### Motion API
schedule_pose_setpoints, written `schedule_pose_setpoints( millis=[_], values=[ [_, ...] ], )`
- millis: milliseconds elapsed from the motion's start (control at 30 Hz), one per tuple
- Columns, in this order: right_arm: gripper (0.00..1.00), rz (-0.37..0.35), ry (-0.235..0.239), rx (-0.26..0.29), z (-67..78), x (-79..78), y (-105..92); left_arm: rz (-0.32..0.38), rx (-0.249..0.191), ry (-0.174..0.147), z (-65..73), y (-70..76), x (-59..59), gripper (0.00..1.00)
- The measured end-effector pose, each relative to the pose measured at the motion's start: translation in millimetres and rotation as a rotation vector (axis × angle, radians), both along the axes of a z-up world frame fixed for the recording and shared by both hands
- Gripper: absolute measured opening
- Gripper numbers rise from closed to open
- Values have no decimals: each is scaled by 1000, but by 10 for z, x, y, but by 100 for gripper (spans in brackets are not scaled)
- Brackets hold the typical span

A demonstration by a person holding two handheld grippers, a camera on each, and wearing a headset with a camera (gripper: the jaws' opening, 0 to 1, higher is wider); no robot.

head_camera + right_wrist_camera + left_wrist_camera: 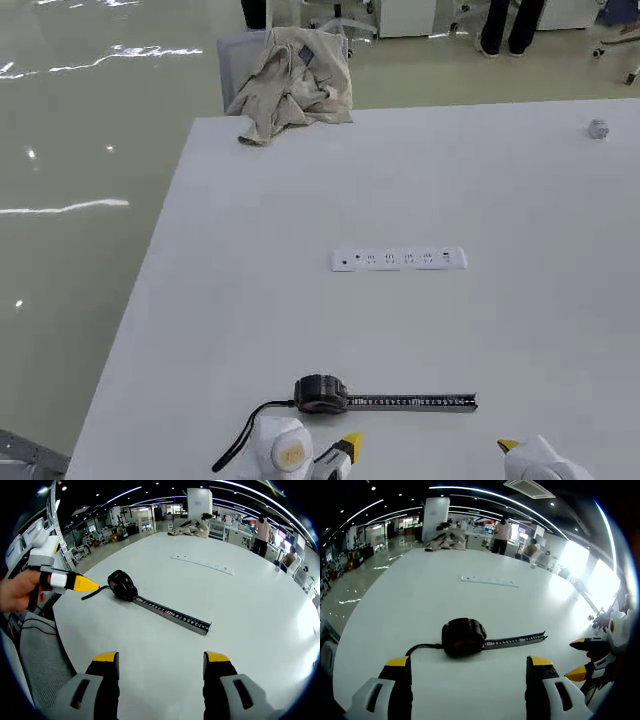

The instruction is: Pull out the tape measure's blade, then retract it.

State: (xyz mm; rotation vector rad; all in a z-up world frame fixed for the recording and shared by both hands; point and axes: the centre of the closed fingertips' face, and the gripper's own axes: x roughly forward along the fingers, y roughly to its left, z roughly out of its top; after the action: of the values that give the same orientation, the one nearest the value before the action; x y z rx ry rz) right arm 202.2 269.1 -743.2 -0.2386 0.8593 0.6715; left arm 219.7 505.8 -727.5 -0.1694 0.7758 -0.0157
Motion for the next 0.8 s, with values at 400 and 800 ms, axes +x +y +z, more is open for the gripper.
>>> schedule_pose_setpoints(
  millis=[400, 800],
  values=[
    [68, 55, -2, -26, -67, 173, -26, 20, 14, 10, -100, 4, 124, 91],
    [64, 100, -2, -52, -193, 280, -98, 31, 18, 20, -180, 3, 238, 88]
  ],
)
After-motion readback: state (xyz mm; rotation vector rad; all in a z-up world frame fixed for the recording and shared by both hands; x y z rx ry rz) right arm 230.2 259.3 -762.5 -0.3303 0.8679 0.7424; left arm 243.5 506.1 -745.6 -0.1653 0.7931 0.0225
